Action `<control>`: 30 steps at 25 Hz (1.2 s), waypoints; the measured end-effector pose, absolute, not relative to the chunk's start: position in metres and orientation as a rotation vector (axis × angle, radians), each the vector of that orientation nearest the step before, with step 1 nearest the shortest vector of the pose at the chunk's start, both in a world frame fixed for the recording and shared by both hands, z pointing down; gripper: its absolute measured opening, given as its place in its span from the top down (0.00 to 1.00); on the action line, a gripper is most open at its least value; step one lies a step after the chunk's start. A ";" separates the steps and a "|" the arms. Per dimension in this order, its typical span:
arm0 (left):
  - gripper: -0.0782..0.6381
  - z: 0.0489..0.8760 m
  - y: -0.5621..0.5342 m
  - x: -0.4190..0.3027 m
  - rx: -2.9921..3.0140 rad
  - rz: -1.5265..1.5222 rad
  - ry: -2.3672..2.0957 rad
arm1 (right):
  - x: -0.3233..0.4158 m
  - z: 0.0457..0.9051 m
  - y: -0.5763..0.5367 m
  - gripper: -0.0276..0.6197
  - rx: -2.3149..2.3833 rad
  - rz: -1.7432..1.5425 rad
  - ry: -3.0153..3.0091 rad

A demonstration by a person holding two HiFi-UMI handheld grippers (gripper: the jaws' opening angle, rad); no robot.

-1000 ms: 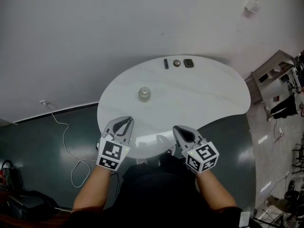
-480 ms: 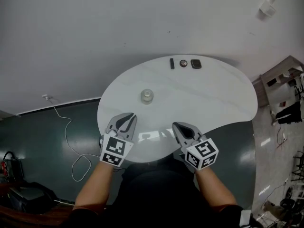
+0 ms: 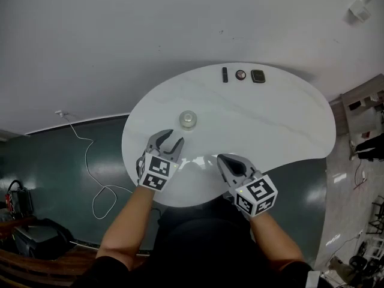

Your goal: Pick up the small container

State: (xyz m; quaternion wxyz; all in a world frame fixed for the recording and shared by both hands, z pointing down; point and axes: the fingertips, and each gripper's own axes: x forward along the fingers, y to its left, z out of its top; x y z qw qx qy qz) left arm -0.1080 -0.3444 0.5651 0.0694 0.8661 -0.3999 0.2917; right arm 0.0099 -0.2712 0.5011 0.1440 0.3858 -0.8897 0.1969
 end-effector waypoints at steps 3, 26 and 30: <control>0.62 0.586 -0.361 -0.104 2.611 0.915 -1.194 | 0.013 0.507 -0.273 0.97 1.090 0.588 -2.557; 0.40 0.678 -0.431 -0.057 2.670 1.044 -0.946 | 0.056 0.534 -0.294 0.97 1.144 0.659 -2.486; 0.40 0.681 -0.437 -0.049 2.678 1.012 -0.931 | 0.056 0.538 -0.292 0.97 1.129 0.664 -2.493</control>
